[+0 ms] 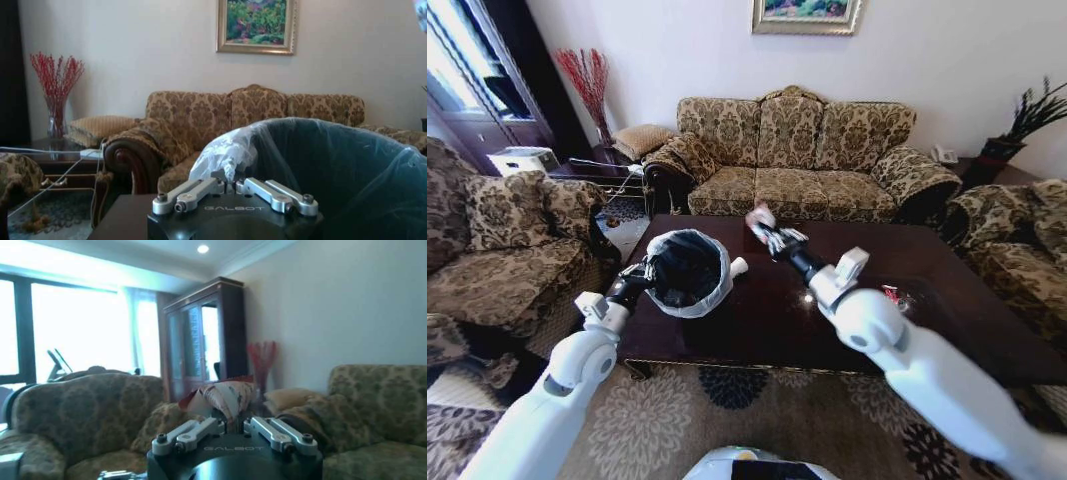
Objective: Move to the front of the table and place the trash on the table into the trash bin.
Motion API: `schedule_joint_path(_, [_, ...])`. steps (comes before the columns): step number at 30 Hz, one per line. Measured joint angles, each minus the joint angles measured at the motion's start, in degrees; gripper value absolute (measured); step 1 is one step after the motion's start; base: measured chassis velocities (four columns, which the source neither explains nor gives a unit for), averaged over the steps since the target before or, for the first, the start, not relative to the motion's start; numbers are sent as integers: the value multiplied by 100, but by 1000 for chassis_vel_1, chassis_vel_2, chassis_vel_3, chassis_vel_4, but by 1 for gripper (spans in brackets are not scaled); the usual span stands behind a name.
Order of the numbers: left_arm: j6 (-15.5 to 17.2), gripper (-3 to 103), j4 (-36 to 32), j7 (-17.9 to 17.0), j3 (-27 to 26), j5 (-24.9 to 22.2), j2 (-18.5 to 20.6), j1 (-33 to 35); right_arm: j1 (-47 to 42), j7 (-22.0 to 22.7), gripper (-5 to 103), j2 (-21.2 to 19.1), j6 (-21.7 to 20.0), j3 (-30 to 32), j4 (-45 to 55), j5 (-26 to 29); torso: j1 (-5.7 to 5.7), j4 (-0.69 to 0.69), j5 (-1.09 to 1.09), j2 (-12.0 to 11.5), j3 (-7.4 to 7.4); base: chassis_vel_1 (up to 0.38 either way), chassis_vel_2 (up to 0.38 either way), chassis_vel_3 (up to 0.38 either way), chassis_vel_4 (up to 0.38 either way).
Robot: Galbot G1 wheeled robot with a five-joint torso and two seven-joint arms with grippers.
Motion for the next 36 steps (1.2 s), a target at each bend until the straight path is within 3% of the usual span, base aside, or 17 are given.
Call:
schedule_joint_path(4, [18,3,14,-23,-9,-8,3,-14,751,68,7,533,-99,-1126,-318,28,1,3,-1,0,1,0,0,0,0])
schedule_joint_path(8, [30,3,25,-53,-6,-15,-36,-46,804,20,4,670,-407,-1488,-487,-74,1,0,-1,0,1,0,0,0,0])
schedule_joint_path(13, [38,3,18,-56,-34,-33,-33,-49,783,-23,19,857,-436,-1728,-891,-553,0,-4,2,0,1,0,0,0,0])
schedule_joint_path(15, [38,3,16,-56,-52,-41,-23,-50,783,-22,24,921,-436,-1729,-953,-595,0,-3,2,0,1,0,0,0,0])
schedule_joint_path(18, [38,3,13,-57,-89,-87,-7,-80,850,2,40,1100,-443,-1729,-1055,-619,1,1,-2,0,1,0,0,0,0])
schedule_joint_path(20, [38,3,13,-58,-90,-97,-10,-88,875,16,40,1138,-443,-1735,-1077,-620,0,1,-2,0,0,0,0,0,0])
schedule_joint_path(24, [38,3,9,-58,-90,-152,-58,-94,940,74,63,1242,-442,-1745,-1112,-626,0,-1,1,0,0,0,0,0,0])
schedule_joint_path(26, [38,3,9,-58,-90,-166,-72,-95,940,92,68,1249,-434,-1726,-1113,-637,0,-1,1,0,0,0,0,0,0])
schedule_joint_path(27, [38,3,9,-58,-90,-176,-90,-97,932,145,74,1260,-411,-1648,-1113,-650,0,-1,0,0,0,0,0,0,0])
schedule_joint_path(29, [38,3,14,-59,-91,-182,-100,-97,902,256,74,1272,-397,-1509,-1113,-655,0,0,0,0,0,0,0,0,0])
schedule_joint_path(32, [38,3,49,-72,-151,-187,-107,-93,668,715,90,1203,-395,-836,-1208,-680,0,2,0,0,0,0,0,0,0])
schedule_joint_path(36, [42,3,56,-72,-207,-179,-108,-80,240,722,98,979,-229,-240,-1559,-1114,0,-1,1,0,0,0,0,0,0])
